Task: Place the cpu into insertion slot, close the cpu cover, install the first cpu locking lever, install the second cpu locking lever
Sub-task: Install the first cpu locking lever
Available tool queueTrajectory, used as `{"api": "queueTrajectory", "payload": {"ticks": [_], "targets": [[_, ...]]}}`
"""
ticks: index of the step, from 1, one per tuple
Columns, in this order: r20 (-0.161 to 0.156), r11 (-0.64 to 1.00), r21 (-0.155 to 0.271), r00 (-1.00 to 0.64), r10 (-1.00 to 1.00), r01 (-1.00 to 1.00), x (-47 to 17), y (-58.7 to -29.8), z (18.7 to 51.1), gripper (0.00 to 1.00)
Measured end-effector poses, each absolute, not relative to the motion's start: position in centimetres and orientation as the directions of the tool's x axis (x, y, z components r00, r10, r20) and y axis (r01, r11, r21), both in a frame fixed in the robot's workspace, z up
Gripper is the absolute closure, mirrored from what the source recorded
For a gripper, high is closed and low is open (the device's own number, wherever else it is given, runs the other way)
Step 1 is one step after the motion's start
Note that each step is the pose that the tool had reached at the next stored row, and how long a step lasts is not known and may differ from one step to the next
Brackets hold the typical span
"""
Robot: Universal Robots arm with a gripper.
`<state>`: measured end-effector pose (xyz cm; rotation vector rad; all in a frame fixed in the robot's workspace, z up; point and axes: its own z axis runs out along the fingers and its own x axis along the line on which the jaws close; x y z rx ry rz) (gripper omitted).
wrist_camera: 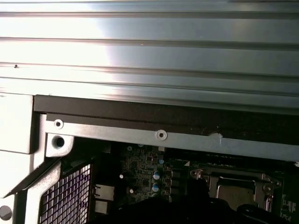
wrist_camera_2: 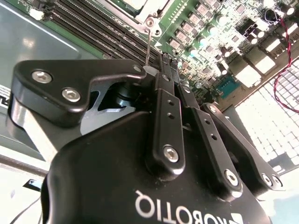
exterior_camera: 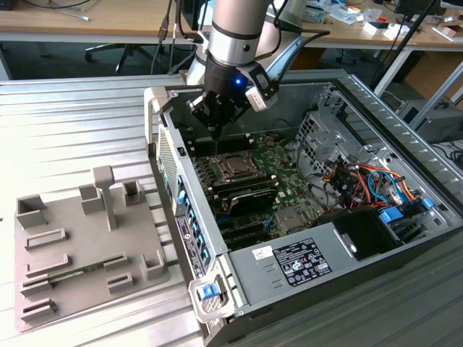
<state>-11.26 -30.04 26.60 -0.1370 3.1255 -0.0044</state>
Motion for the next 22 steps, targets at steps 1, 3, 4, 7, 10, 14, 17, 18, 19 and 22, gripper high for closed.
{"api": "queueTrajectory", "payload": {"ticks": [1, 3, 4, 7, 10, 14, 17, 18, 19, 22], "targets": [[-0.013, 0.996, -0.003, -0.996, -0.088, -0.088, -11.2, -30.0, 26.6, 0.89], [-0.012, 0.996, -0.003, -0.996, -0.089, -0.089, -11.0, -30.0, 26.6, 0.89], [-0.012, 0.996, -0.003, -0.996, -0.089, -0.089, -11.0, -30.0, 26.6, 0.89], [-0.012, 0.996, -0.003, -0.996, -0.091, -0.09, -10.8, -30.0, 26.6, 0.89], [-0.012, 0.996, -0.003, -0.996, -0.092, -0.092, -10.7, -30.0, 26.6, 0.89], [-0.012, 0.996, -0.003, -0.996, -0.094, -0.094, -10.5, -30.0, 26.5, 0.89], [-0.011, 0.995, -0.003, -0.995, -0.095, -0.095, -10.3, -30.0, 26.5, 0.89], [-0.011, 0.995, -0.003, -0.995, -0.095, -0.095, -10.2, -30.0, 26.5, 0.89], [-0.011, 0.995, -0.003, -0.995, -0.096, -0.096, -10.2, -30.0, 26.5, 0.89], [-0.011, 0.995, -0.003, -0.995, -0.097, -0.097, -10.1, -30.0, 26.4, 0.89]]}}
